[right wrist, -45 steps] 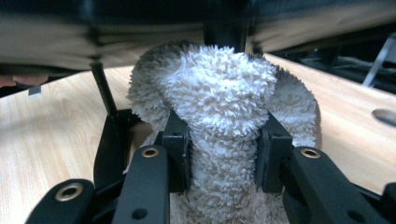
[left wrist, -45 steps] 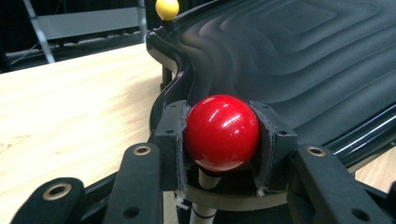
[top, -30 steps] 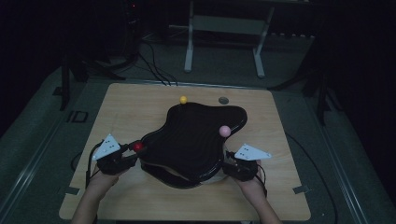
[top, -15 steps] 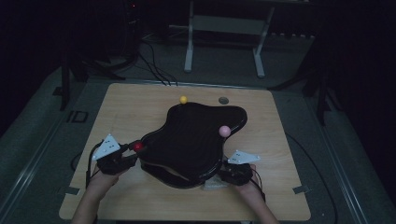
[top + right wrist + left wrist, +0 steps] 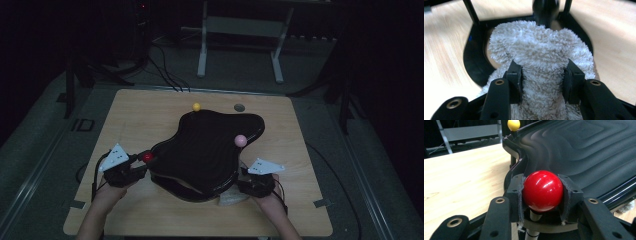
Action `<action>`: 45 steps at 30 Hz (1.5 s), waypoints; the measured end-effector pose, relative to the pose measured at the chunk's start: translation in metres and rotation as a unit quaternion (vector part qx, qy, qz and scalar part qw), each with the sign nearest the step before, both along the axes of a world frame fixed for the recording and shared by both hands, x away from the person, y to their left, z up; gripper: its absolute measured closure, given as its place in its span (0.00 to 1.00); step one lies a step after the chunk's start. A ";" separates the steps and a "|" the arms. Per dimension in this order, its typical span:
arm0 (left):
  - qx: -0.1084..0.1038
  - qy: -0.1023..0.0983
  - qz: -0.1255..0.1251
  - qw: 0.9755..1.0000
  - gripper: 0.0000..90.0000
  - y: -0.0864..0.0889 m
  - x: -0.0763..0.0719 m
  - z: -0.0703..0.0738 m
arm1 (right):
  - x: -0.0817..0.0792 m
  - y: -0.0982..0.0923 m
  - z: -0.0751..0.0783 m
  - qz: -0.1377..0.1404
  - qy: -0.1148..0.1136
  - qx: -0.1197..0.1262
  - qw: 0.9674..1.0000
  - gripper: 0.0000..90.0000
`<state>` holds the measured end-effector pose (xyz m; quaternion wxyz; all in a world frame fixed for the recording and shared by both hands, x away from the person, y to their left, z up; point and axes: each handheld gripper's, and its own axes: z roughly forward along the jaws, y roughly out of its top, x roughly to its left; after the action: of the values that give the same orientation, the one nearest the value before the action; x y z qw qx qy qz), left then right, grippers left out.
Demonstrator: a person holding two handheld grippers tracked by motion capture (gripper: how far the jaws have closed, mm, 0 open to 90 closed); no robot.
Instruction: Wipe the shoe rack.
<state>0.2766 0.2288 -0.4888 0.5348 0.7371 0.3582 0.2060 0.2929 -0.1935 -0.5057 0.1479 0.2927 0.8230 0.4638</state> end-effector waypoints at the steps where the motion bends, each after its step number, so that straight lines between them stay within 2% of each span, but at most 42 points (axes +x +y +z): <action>1: 0.002 0.001 -0.002 1.000 0.66 0.000 0.000 0.000 | -0.003 -0.002 0.017 -0.005 -0.023 0.015 1.000 0.63; 4: 0.000 0.000 -0.001 1.000 0.66 0.000 0.000 0.000 | -0.006 -0.004 0.036 -0.006 -0.049 0.031 0.998 0.63; 6: 0.004 0.000 -0.003 1.000 0.66 0.000 0.000 0.001 | -0.007 -0.004 0.041 -0.009 -0.057 0.039 0.998 0.63; 7: 0.003 0.000 -0.001 1.000 0.66 -0.001 0.000 0.001 | -0.009 -0.006 0.049 -0.008 -0.071 0.060 0.996 0.62; 10: 0.001 0.000 -0.003 1.000 0.66 0.000 0.000 0.000 | -0.011 -0.007 0.060 -0.010 -0.089 0.079 0.993 0.63; 14: -0.002 0.001 -0.002 1.000 0.66 0.000 0.000 0.000 | -0.007 -0.003 0.055 -0.009 -0.081 0.066 0.995 0.69; 21: -0.001 0.001 -0.002 1.000 0.66 0.000 0.000 0.000 | -0.006 -0.003 0.056 -0.004 -0.081 0.055 0.995 0.70; 23: -0.001 0.002 -0.001 1.000 0.66 0.000 0.000 0.000 | -0.006 -0.002 0.048 -0.009 -0.078 0.060 0.995 0.70; 27: -0.001 0.002 0.001 1.000 0.66 -0.001 0.000 0.000 | 0.001 0.005 0.019 -0.010 -0.040 0.031 0.999 0.69; 28: -0.002 0.001 0.001 1.000 0.66 -0.001 0.000 0.000 | 0.002 0.006 0.013 -0.009 -0.037 0.028 0.999 0.68; 30: -0.004 0.000 0.001 1.000 0.66 -0.001 0.000 -0.001 | 0.005 0.006 0.005 -0.008 -0.022 0.028 0.999 0.68; 36: -0.008 0.001 -0.001 1.000 0.66 0.000 0.000 -0.001 | 0.007 0.006 -0.008 -0.003 -0.012 0.020 1.000 0.68; 39: -0.005 0.000 0.003 1.000 0.66 -0.001 0.000 -0.001 | 0.009 0.007 -0.025 0.001 0.004 -0.010 1.000 0.68; 40: -0.005 -0.001 0.004 1.000 0.66 -0.001 -0.001 -0.001 | 0.010 0.007 -0.029 0.001 0.011 -0.010 1.000 0.68; 42: -0.003 0.000 0.001 1.000 0.66 -0.001 0.000 -0.001 | 0.010 0.006 -0.030 -0.004 0.026 -0.001 1.000 0.67; 43: -0.003 -0.001 0.002 1.000 0.66 -0.001 0.000 -0.001 | 0.011 0.007 -0.026 -0.002 0.026 -0.011 1.000 0.67; 45: -0.004 -0.001 0.000 1.000 0.66 -0.001 0.000 -0.001 | 0.011 0.007 -0.023 0.001 0.029 -0.012 0.999 0.65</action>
<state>0.2766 0.2283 -0.4898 0.5383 0.7347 0.3582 0.2053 0.3042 -0.1868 -0.5282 0.1267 0.3035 0.8330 0.4449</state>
